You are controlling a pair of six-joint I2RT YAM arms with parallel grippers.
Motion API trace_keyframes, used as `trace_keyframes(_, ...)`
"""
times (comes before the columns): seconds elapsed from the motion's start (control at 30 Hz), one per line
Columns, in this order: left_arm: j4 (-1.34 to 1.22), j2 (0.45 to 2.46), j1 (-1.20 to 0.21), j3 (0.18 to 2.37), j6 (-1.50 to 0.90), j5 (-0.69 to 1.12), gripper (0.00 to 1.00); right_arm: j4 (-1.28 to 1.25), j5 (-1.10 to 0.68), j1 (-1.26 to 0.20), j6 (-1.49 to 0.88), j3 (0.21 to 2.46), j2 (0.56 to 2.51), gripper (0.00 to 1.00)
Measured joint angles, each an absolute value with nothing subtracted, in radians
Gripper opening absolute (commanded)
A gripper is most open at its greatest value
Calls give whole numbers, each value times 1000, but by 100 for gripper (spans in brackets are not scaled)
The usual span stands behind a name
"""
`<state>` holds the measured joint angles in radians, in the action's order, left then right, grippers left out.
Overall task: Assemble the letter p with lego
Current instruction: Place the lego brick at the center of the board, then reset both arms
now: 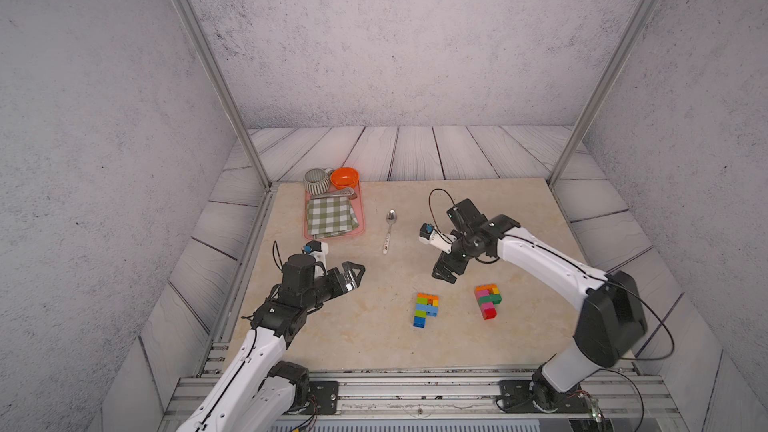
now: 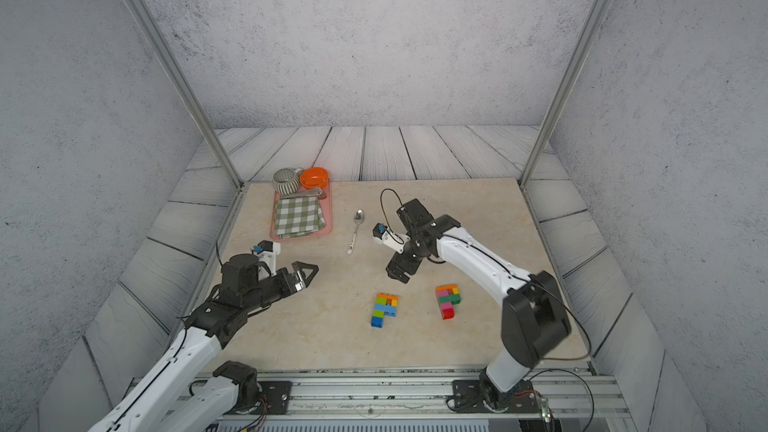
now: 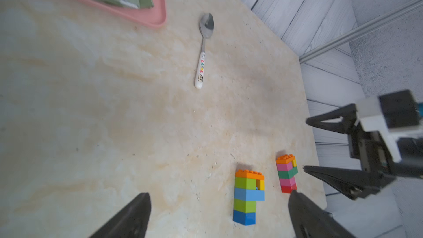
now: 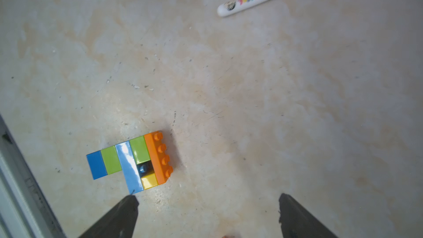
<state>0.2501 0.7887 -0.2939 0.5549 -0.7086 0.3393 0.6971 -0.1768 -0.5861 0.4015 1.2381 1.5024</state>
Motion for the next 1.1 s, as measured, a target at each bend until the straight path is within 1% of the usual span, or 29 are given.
trace_keyframes(0.17,234,785,-295,617,-623,193,98,431,-36,-586,325,942,1112,99)
trace_keyframes(0.27,213,762,-295,623,-561,98,98,290,63,-586,297,773,909,99)
trace_keyframes(0.37,167,737,-295,604,-485,7,98,183,183,-585,273,646,796,99)
trace_keyframes(0.47,123,741,-291,575,-403,-84,98,78,299,-577,253,543,748,99)
trace_keyframes(0.53,82,760,-279,545,-352,-127,98,1,361,-561,240,467,737,99)
trace_keyframes(0.63,12,815,-215,476,-295,-178,98,-122,437,-507,209,346,722,99)
trace_keyframes(0.8,-38,939,-80,436,-269,-210,98,-286,445,-327,118,245,767,99)
trace_keyframes(0.9,-128,1007,-46,432,-222,-194,98,-410,426,-223,52,217,866,99)
trace_keyframes(0.97,-232,1067,-39,409,-196,-182,98,-506,409,-164,12,204,979,99)
trace_keyframes(1.1,-337,1226,-27,400,-157,-159,98,-609,377,-118,-15,212,1160,99)
